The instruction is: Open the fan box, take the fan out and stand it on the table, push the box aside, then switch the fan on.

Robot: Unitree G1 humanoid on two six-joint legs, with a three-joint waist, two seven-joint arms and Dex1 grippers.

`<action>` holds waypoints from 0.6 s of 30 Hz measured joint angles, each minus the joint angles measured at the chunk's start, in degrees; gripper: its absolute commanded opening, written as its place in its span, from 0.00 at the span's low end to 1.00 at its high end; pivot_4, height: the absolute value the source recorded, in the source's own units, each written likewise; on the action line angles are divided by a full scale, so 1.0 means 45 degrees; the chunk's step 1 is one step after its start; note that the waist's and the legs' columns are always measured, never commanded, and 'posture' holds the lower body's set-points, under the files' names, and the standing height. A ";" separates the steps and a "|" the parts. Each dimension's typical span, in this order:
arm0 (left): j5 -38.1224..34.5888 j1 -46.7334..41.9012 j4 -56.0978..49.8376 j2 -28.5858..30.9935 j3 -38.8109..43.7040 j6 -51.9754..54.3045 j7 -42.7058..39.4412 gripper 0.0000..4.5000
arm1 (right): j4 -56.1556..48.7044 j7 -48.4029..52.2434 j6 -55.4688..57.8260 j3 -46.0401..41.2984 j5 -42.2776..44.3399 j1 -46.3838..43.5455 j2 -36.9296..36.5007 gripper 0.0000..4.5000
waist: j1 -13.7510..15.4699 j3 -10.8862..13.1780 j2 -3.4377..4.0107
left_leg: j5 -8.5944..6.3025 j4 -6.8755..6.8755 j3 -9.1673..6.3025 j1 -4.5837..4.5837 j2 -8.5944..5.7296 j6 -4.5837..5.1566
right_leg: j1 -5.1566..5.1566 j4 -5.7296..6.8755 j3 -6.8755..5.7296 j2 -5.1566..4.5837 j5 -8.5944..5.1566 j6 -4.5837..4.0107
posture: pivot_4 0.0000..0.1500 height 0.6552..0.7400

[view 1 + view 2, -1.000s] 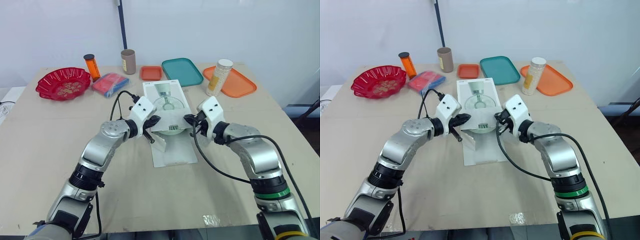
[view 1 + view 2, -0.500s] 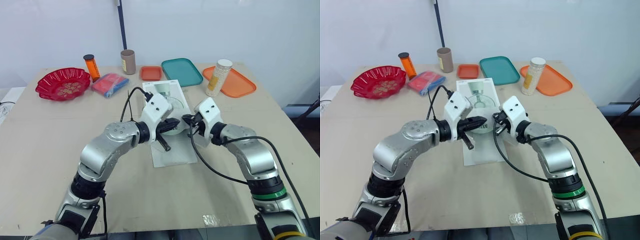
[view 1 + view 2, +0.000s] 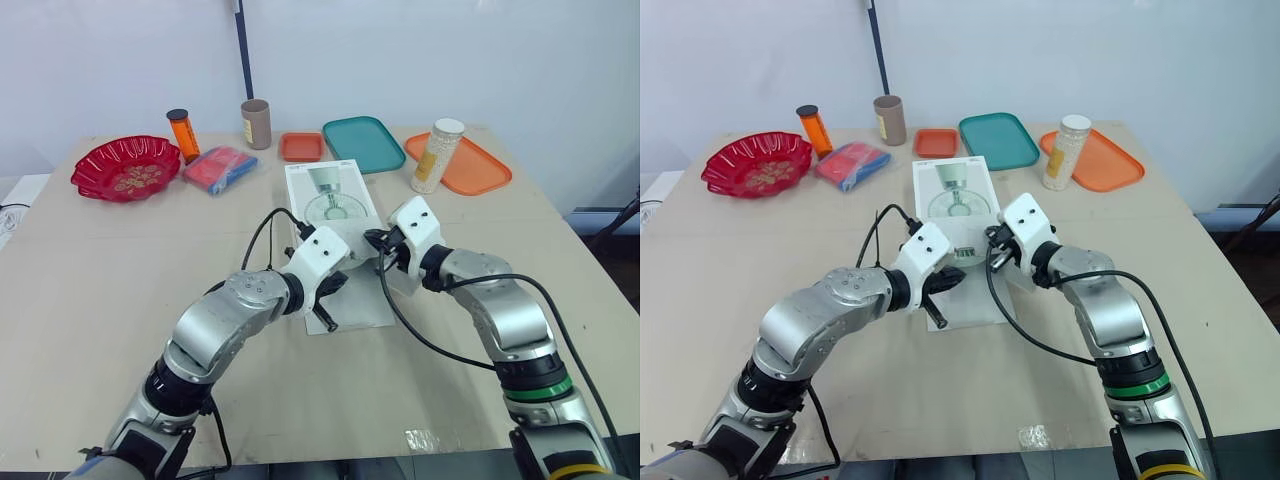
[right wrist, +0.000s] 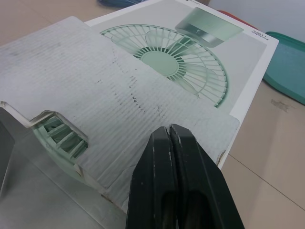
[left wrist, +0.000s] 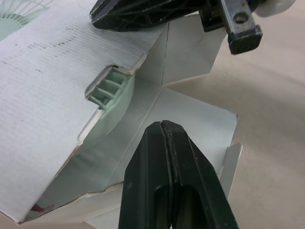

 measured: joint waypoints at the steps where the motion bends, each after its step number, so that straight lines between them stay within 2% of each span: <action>1: 0.0034 0.0001 0.0000 0.0051 -0.0078 0.0002 0.0039 0.00 | 0.0000 -0.0002 -0.0002 0.0002 0.0000 0.0001 0.0007 0.01 | 0.0000 0.0000 0.0000 | 0.0000 -0.0001 0.0001 0.0000 0.0000 0.0000 | -0.0001 0.0000 0.0001 0.0000 0.0000 0.0000 | 1.00 1.00; 9: 0.0076 0.0002 -0.0649 0.0222 -0.0048 0.0592 0.0366 0.00 | 0.0044 0.0019 -0.0178 0.0084 -0.0062 0.0008 0.0038 0.01 | 0.0000 0.0000 -0.0001 | 0.0000 -0.0003 0.0001 0.0000 0.0001 0.0000 | -0.0002 -0.0001 0.0001 0.0000 0.0000 0.0000 | 1.00 1.00; 18: -0.0178 0.0456 -0.1752 0.0589 0.0848 0.1806 0.0620 0.00 | 0.0183 0.0090 -0.0422 0.0150 -0.0166 -0.0004 0.0099 0.01 | -0.0013 -0.0004 0.0002 | 0.0001 -0.0006 0.0003 0.0008 0.0004 -0.0002 | 0.0001 0.0000 0.0003 0.0003 0.0000 0.0000 | 1.00 1.00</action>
